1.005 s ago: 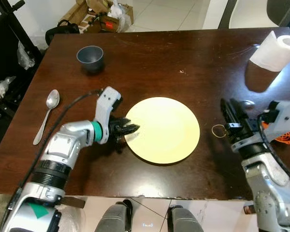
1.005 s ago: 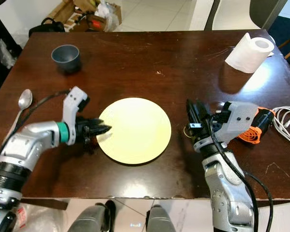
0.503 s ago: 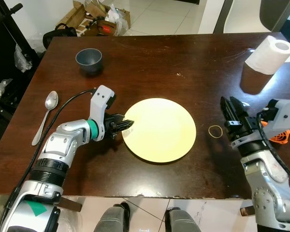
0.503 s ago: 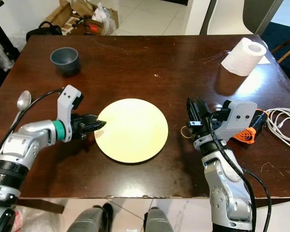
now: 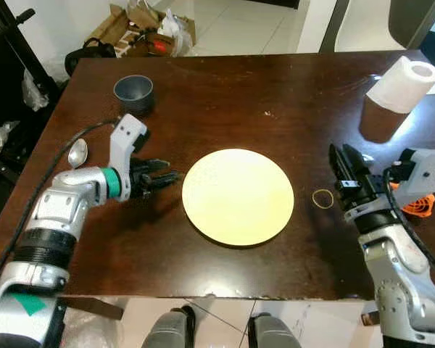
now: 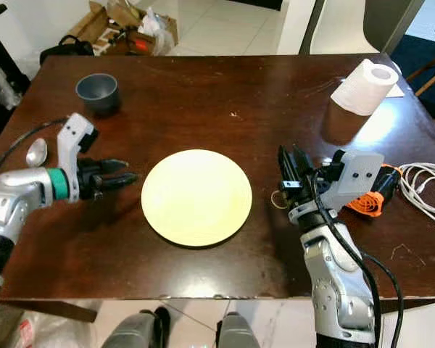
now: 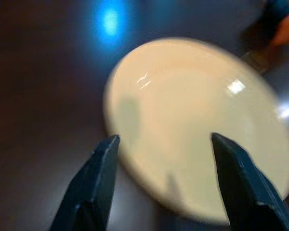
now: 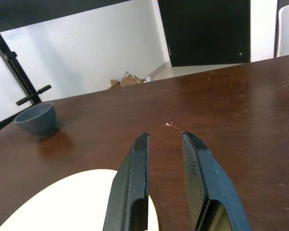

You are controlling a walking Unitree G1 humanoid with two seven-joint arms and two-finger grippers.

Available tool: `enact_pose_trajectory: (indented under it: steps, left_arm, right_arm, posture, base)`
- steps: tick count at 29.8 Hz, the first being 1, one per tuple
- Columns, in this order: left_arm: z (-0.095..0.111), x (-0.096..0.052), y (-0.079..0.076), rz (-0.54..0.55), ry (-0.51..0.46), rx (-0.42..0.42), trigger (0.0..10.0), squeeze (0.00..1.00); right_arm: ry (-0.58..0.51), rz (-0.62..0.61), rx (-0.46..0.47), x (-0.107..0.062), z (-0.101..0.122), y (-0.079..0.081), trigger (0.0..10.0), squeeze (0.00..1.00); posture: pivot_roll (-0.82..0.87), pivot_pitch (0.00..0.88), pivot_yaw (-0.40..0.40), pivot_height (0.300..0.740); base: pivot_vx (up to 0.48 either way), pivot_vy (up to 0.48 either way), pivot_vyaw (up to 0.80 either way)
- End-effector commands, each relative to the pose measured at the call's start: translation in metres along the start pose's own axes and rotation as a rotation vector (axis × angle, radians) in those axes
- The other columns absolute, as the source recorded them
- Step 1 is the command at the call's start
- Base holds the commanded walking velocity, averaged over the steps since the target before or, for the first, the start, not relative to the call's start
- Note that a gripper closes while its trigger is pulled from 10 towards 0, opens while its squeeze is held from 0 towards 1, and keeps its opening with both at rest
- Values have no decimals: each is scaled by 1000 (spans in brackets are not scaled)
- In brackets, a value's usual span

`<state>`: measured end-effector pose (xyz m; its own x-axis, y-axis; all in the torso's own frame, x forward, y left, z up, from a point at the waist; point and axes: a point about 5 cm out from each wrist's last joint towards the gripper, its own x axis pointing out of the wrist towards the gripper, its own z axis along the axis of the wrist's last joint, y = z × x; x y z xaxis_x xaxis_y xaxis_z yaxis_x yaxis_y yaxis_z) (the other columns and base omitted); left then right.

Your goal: Setting the table

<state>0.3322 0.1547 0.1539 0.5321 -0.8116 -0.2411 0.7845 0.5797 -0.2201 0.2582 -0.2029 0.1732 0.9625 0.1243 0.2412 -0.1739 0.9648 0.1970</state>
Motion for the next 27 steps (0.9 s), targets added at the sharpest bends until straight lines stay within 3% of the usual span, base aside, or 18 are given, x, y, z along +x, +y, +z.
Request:
enact_pose_trajectory:
  steps: [1, 2, 3, 9, 13, 14, 18, 22, 27]
  left_arm:
    - [7, 2, -11, -57, -49, -64, 10000, 910]
    - [7, 2, -11, -57, -49, -64, 10000, 910]
    - [7, 4, -21, -135, -34, -38, 10000, 0]
    - [0, 1, -31, -226, 28, 21, 10000, 0]
    - [-9, -15, -17, -220, 125, 46, 10000, 0]
    - [-10, -26, -6, -162, 131, 32, 10000, 0]
    - [-7, -30, 0, -130, 114, 12, 10000, 0]
    - [10, -39, 16, -28, 24, -45, 10000, 0]
    - [10, -27, -1, -87, 13, 3, 10000, 0]
  right_arm:
    - [9, 1, 4, 0, -3, 1, 10000, 0]
    - [9, 1, 4, 0, -3, 1, 10000, 0]
    - [7, 5, 6, 1, -3, 1, 10000, 0]
    - [7, 13, 9, 2, -3, 3, 10000, 0]
    - [7, 16, 18, 3, -4, 4, 10000, 0]
    - [8, 18, 20, 3, -5, 5, 10000, 0]
    - [8, 19, 20, 4, -5, 5, 10000, 0]
    - [4, 17, 26, 3, -5, 6, 10000, 0]
    - [7, 27, 28, 5, -6, 7, 10000, 0]
  posture:
    - [-2, 2, 107, 740]
    - [-2, 2, 107, 740]
    - [0, 4, 106, 740]
    - [2, 7, 114, 740]
    - [12, 9, 113, 740]
    - [12, 12, 121, 740]
    - [12, 14, 122, 740]
    - [18, 15, 115, 740]
    - [27, 14, 108, 740]
  base:
    - [0, 0, 0]
    - [0, 0, 0]
    - [0, 0, 0]
    - [0, 0, 0]
    - [0, 0, 0]
    - [0, 0, 0]
    - [0, 0, 0]
    - [0, 0, 0]
    - [0, 0, 0]
